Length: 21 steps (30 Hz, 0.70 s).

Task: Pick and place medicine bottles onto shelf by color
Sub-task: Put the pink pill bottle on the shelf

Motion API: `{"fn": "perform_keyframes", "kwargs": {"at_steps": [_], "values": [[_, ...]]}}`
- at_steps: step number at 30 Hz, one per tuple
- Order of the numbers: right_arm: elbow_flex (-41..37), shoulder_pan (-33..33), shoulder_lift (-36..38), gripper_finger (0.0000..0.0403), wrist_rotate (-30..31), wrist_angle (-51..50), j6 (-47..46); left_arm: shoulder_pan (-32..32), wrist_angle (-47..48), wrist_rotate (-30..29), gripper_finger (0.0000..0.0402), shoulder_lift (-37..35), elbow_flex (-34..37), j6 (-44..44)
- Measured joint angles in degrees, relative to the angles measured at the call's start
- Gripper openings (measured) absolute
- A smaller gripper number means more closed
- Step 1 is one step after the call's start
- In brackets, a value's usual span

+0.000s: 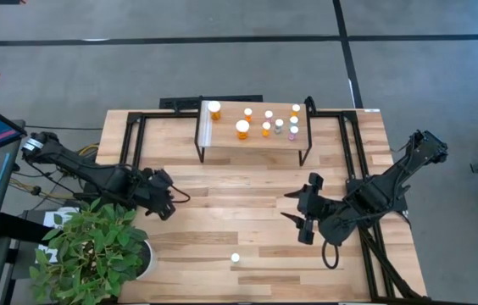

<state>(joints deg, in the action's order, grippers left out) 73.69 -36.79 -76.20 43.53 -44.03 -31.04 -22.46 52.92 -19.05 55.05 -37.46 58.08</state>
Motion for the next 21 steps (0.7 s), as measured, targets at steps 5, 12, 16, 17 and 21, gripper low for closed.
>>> {"fn": "perform_keyframes", "kwargs": {"at_steps": [5, 12, 16, 17, 21], "values": [[0.0, 0.3, 0.0, 0.026, 0.0, 0.0, 0.0, 1.3, 0.3, -3.0, 0.0093, 0.0, -7.0, -6.1], [0.0, 0.0, 0.0, 0.026, 0.0, 0.0, 0.0, 5.2, 4.7, 0.1, 0.0093, 0.1, -9.1, -11.3], [0.0, 0.0, 0.0, 0.026, 0.0, 0.0, 0.0, 7.4, 6.1, 4.0, 0.0094, 2.2, -6.6, -18.3], [0.0, 0.0, 0.0, 0.026, 0.0, 0.0, 0.0, 7.7, 6.1, 4.8, 0.0096, 3.0, -5.9, -21.1], [0.0, 0.2, 0.0, 0.026, 0.0, 0.0, 0.0, 9.3, 6.4, 7.7, 0.0122, 8.5, -4.1, -29.2]]}}
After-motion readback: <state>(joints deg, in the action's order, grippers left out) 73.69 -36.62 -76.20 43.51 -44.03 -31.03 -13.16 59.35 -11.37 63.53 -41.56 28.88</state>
